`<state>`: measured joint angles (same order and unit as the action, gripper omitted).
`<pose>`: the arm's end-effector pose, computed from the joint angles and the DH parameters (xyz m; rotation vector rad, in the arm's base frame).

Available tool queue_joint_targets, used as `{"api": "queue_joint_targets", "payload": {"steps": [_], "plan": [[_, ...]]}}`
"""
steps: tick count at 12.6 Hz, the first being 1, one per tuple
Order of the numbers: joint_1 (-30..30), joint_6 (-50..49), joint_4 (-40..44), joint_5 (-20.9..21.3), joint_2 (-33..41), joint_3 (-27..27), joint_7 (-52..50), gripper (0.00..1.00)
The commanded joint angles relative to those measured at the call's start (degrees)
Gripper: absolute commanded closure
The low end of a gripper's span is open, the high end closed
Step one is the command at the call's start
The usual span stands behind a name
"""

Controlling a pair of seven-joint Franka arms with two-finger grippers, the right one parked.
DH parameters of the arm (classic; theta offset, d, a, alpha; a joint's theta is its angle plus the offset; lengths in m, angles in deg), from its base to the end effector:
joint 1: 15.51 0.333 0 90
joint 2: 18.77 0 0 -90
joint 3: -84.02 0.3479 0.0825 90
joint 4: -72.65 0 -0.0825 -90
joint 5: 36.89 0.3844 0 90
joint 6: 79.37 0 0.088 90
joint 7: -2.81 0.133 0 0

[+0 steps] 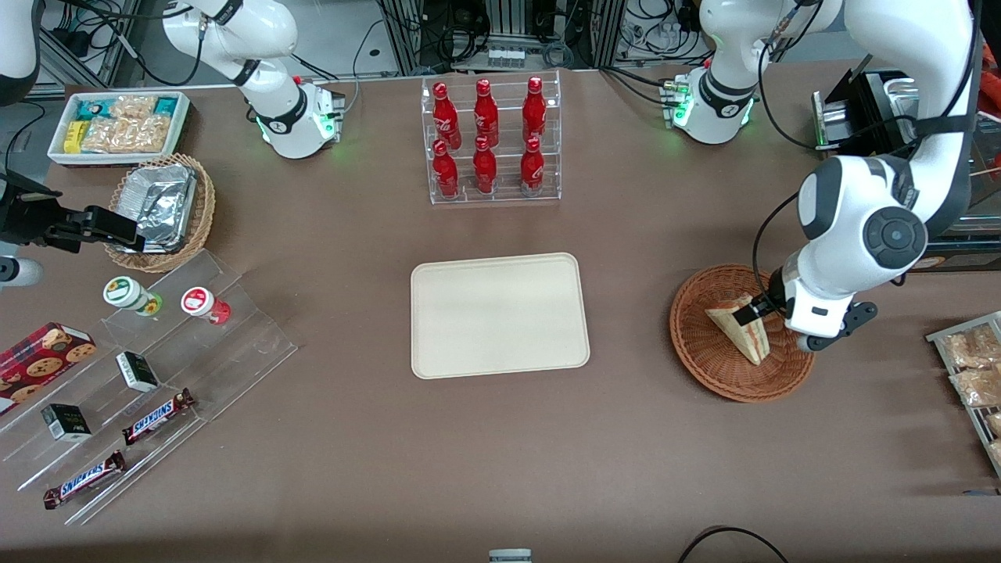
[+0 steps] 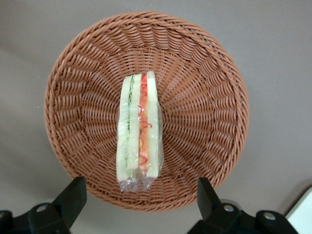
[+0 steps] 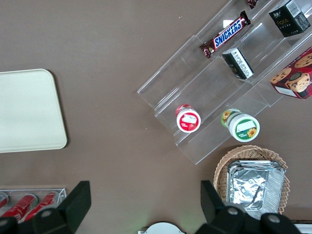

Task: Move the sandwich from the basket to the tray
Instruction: 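Lower the left gripper and grasp the sandwich, lifting it from the basket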

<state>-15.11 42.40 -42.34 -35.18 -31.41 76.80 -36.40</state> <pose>0.5817 -0.0655 0.3447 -2.9853 -0.8422 0.1452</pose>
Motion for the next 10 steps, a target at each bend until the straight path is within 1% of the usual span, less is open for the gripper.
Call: {"api": "queue_joint_targets", "payload": {"steps": [1, 5, 9, 10], "plan": [[0.3, 2.7, -0.9, 0.1, -1.2, -0.1, -2.4, 0.0], [0.2, 8.6, -4.4, 0.2, -3.3, 0.0, -2.9, 0.0], [0.2, 11.0, -5.9, 0.3, -5.6, 0.6, -2.9, 0.0], [0.3, 11.6, -6.4, 0.2, -5.6, 0.6, -3.0, 0.09]]}}
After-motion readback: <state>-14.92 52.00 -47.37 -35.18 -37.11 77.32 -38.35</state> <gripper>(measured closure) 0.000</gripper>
